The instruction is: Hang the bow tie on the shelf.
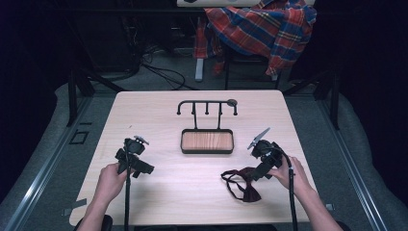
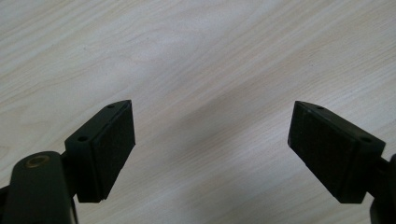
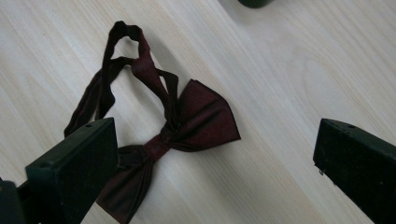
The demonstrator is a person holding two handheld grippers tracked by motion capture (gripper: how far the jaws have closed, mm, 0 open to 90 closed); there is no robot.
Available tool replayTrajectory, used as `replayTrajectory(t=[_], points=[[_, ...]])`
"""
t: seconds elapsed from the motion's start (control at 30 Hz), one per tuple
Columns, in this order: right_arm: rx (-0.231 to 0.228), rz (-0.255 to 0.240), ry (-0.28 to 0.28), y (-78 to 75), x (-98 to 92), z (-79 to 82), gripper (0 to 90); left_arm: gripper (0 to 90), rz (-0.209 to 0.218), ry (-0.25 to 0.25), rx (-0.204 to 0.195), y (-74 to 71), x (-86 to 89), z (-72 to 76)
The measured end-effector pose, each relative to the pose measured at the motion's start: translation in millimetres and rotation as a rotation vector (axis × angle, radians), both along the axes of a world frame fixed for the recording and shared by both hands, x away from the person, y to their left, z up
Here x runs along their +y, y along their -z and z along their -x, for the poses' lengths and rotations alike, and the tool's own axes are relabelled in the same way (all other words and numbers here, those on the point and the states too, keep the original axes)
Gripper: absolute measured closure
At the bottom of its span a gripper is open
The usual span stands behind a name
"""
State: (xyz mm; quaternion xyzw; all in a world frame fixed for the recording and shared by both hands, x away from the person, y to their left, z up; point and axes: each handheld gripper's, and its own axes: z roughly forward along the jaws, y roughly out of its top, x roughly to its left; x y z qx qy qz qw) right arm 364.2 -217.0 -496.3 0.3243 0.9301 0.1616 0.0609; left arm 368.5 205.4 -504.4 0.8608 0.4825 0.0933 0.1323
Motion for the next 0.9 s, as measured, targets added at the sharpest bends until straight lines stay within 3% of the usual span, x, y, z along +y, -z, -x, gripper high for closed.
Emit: replayTrajectory(t=[0.03, 0.17, 0.5, 0.6, 0.67, 0.73, 0.9], points=[[0.001, -0.019, 0.002, 1.9, 3.3, 0.1, 0.0, 14.9, 0.001, -0.001, -0.002, 0.2, 0.1, 0.0], [0.005, 0.031, -0.036, 3.3, 13.9, -2.4, 0.0, 14.9, 0.002, -0.001, -0.001, 0.3, 0.1, 0.0], [0.015, 0.060, -0.077, 11.3, 33.1, -5.3, 0.5, 14.9, 0.001, 0.002, 0.000, 0.3, -0.1, 0.1], [0.016, 0.068, -0.092, 13.5, 38.6, -6.3, 6.6, 14.9, 0.002, 0.003, 0.002, 0.4, 0.0, 0.1], [0.019, 0.046, -0.101, 16.5, 42.3, -5.7, 12.3, 14.9, 0.001, 0.004, 0.001, 0.3, 0.0, 0.2], [0.023, 0.066, -0.118, 19.4, 47.5, -6.3, 20.7, 14.8, 0.001, 0.005, 0.001, 0.3, -0.2, 0.3], [0.017, 0.076, -0.132, 23.2, 52.4, -5.6, 30.1, 14.8, -0.001, 0.009, 0.004, 0.1, -0.5, 0.3]])
